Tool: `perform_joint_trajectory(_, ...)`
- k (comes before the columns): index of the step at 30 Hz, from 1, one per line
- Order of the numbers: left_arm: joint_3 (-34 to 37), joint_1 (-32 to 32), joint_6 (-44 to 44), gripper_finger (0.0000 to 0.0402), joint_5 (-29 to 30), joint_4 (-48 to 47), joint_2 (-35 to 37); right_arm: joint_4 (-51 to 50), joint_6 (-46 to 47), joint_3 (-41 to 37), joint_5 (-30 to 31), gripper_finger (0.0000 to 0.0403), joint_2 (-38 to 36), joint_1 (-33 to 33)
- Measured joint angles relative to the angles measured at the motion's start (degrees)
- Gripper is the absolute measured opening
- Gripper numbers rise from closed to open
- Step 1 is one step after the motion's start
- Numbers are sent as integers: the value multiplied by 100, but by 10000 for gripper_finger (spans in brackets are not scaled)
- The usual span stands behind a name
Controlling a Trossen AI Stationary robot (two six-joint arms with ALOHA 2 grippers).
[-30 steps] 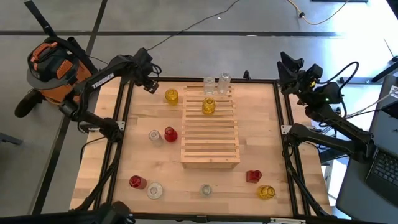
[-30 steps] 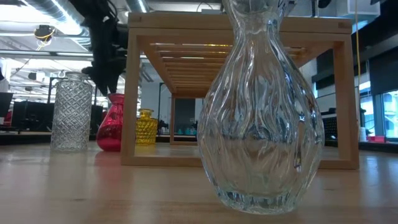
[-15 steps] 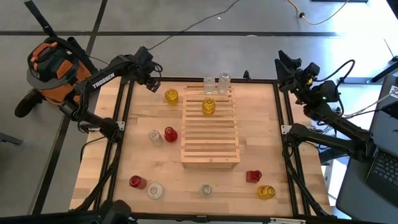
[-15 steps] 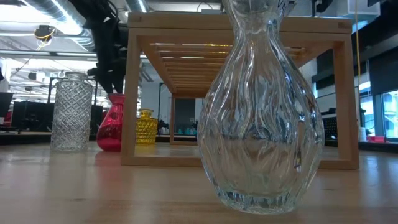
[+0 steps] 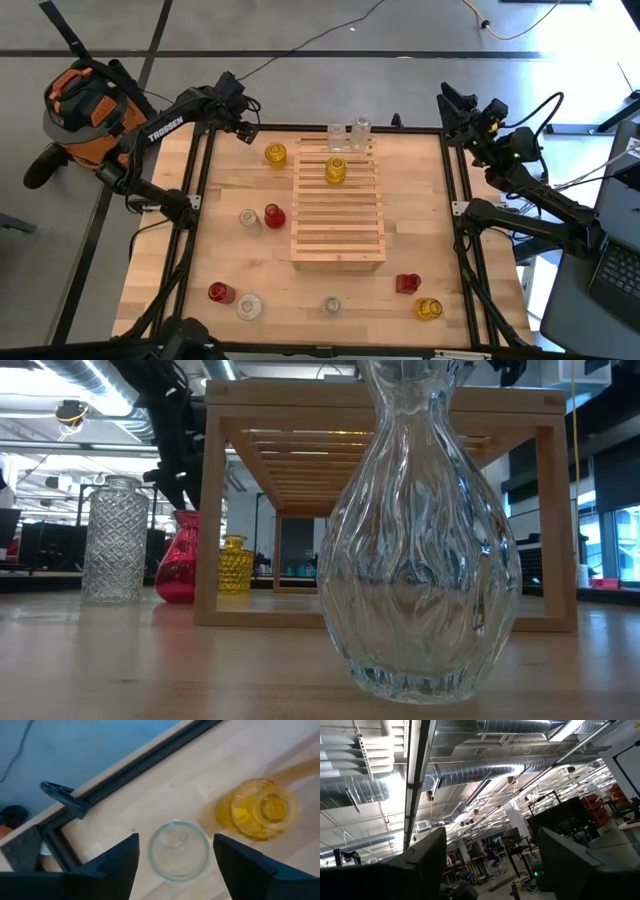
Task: Sort vases onto shelf
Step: Align the transparent vase with the transparent vases on the shelf
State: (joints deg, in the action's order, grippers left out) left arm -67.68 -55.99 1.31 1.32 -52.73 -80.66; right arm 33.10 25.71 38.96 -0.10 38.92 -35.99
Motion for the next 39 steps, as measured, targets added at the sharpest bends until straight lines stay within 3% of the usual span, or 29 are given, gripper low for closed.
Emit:
perform_joint_trajectory(6,0,-64,105,243,598,58,0,0,128,0,-30,266,-2,0)
perform_joint_trajectory(17,0,-205,111,196,255,-228,-373,-4,256,0,-71,266,2,0)
perform_joint_trajectory(22,-2,-219,158,138,-89,-278,-858,-2,306,0,-52,266,-2,0)
perform_joint_trajectory(27,2,-197,172,25,-143,-426,-780,-7,463,0,-218,266,-4,0)
perform_joint_trajectory(29,-6,-197,223,18,-228,-530,-641,-17,470,0,-247,266,-4,0)
perform_joint_trajectory(35,-912,-13,266,17,-378,-1297,-163,-30,456,0,-247,266,-2,0)
perform_joint_trajectory(39,-1855,106,454,17,-1431,-695,263,-28,448,0,-240,266,-3,0)
